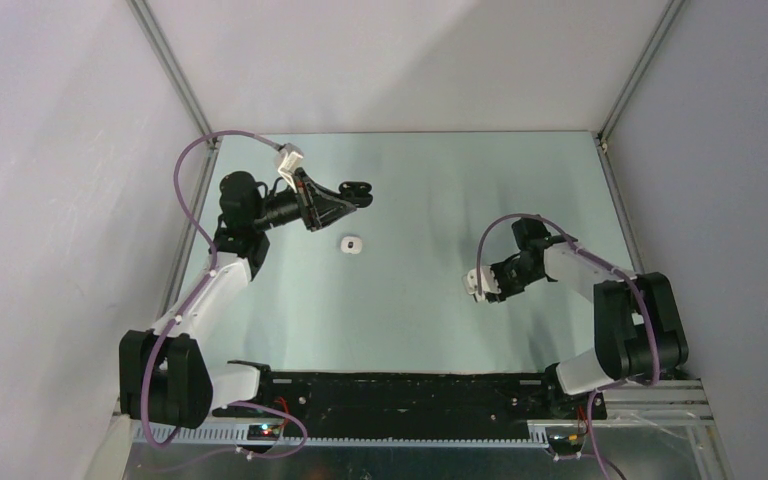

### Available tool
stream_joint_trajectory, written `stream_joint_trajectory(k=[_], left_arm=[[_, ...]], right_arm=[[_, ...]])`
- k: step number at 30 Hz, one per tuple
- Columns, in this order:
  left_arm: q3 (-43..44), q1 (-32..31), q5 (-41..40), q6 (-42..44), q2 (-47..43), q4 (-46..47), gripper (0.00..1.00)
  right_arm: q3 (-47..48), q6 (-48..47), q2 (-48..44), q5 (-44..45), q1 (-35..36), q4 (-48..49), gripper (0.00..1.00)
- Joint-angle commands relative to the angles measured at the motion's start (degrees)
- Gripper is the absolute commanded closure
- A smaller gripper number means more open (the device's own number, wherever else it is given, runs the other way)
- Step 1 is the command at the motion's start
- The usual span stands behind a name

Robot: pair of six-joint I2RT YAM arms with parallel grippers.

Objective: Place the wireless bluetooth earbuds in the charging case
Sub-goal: Pick up the earbud from the center of the board.

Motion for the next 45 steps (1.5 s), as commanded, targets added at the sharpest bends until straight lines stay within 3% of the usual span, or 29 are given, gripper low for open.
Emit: stream_joint_trajectory(k=[1,17,28,32,40,45], left_arm=[[1.9,0.5,-0.1,1.9,-0.4,0.1,1.0],[2.2,0.4,-0.4,2.3,0.2,-0.7,1.0],[2.5,0.4,-0.7,2.1,0.6,-0.8,1.0],[2.5,0.4,-0.8,2.2,0.7,-0.8,1.0],[2.4,0.4,-0.9,2.3,0.8,-0.8,1.0],[3.1,0.4,0.9,4.0,1.2,-0.9,1.0]], right_arm=[[0.6,1.1,0.9,0.3,0.4,2.3,0.65],[2.4,4.6,4.3,1.8,0.7,5.3,0.63],[3.2,8.4,4.7,2.1,1.5,9.6,0.7],[4.1,8.8,5.0,2.2,1.6,8.8,0.76],[6.8,11.4,4.5,1.1,1.7,4.9,0.97],[15.3,17.0,1.8,-3.3,2.6,-3.3,1.0]])
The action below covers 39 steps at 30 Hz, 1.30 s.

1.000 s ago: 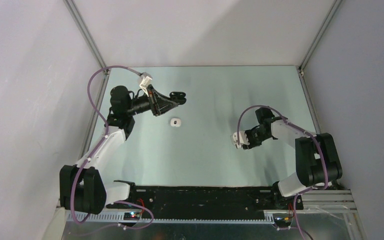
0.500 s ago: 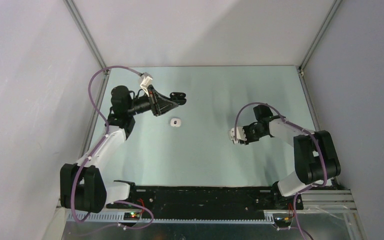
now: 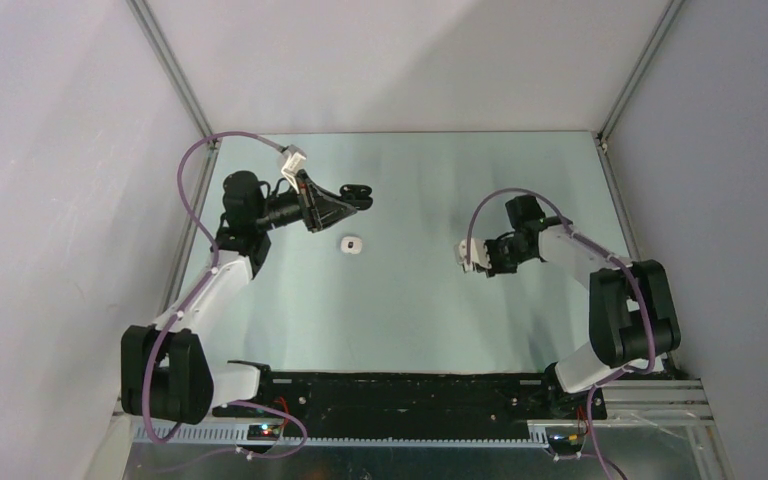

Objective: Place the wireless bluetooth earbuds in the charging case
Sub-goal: Pick up the earbud from the center of the board, then place the earbud in the charging case.

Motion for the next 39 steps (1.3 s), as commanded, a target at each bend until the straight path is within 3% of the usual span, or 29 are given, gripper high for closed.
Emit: stream_joint_trajectory(k=[1,8,15,21,39], left_arm=[[3.5,0.3,2.1,3.5,0.2,1.2,1.0],[5.7,-0.5,7.5,11.4,2.7,1.7,1.0],[6.8,-3.7,10.9,20.1,6.7,2.1,1.0],[7.1,-6.7,10.9,24.8,8.3,2.2,1.0],[7.0,-7.4,11.8,25.6,8.1,2.2,1.0]], right_arm=[[10.4,8.6,-3.4,-5.5,1.4,-10.6,1.0],[34.1,26.6,-6.0,-10.5,9.8,-23.0,1.0],[47.0,40.9,-5.2,-8.9,20.8,-23.4,0.95],[56.1,49.6,-1.9,-5.9,25.7,-22.1,1.0],[53.6,49.8,4.3,0.9,27.5,-13.5,1.0]])
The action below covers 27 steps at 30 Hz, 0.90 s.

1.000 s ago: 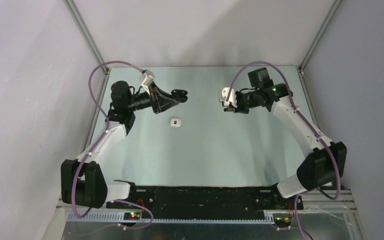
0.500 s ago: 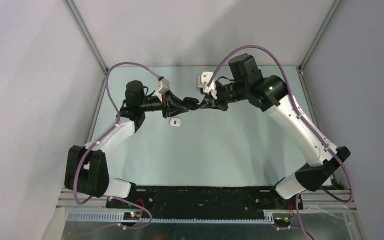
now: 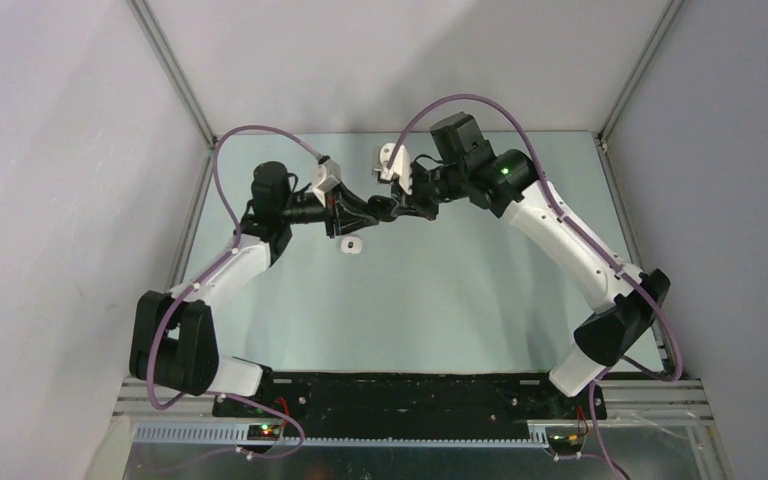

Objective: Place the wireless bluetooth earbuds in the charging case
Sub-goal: Place the earbud in the charging case.

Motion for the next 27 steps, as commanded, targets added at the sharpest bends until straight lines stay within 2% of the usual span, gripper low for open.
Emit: stream_joint_trajectory(k=[1,15,27], left_arm=[[2.4,-0.4,1.6,1.2,-0.5,2.2,1.0],[2.6,-0.5,1.8,-0.3,-0.2,2.2,1.0],[3.1,-0.5,2.3,0.0,0.4,2.1,1.0]], right_arm=[[0.2,-0.6,0.1,2.0,0.4,3.1,1.0],[-1.7,-3.0,2.1,2.6,0.0,3.3,1.0],[-6.7,-2.3,0.8,3.3,-0.3,8.8,1.0]])
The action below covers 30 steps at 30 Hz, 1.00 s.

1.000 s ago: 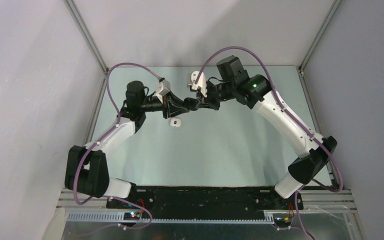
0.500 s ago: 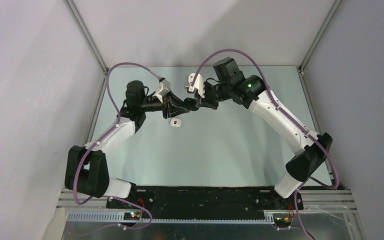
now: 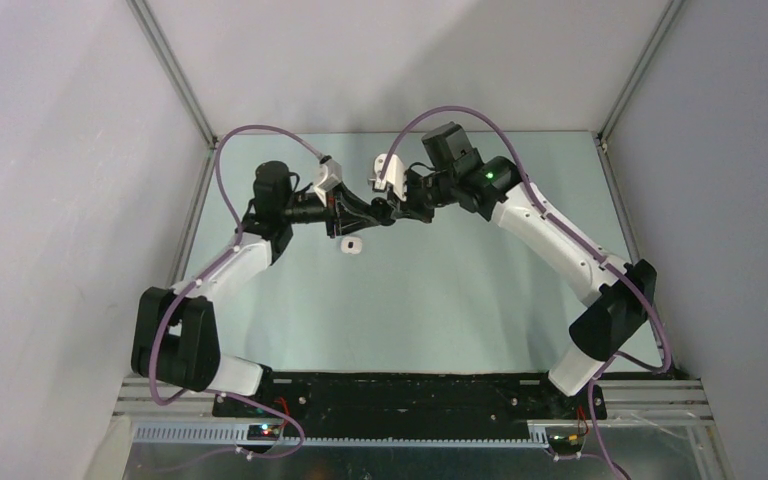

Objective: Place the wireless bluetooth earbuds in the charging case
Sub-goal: Place the earbud in the charging case.

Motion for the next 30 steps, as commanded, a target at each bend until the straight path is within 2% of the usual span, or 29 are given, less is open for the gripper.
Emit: stream_joint_trajectory(k=[1,11,19,25,30], left_arm=[[2.8,-0.4,1.9,0.3,-0.4,2.6,1.0],[3.1,0.5,2.8,0.1,-0.1,2.5,1.0],[3.6,1.0,4.0,-1.8,-0.3,3.0,1.0],[3.7,1.4,4.7,-3.0,-0.6,3.7,1.0],[3.7,1.4,4.5,-3.0,-0.7,3.8,1.0]], right_arm=[[-1.7,1.5,-1.4,0.1,-0.3,4.1,1.0],[-2.9,6.4,-1.9,-3.0,-3.1,6.2,1.0],[-5.9,11.1,-3.0,-7.8,-5.1,9.6,1.0],[-8.7,15.1,-4.7,-9.7,-6.2,15.5,1.0],[-8.7,16.8,-4.6,-11.6,-6.2,16.0,1.0]])
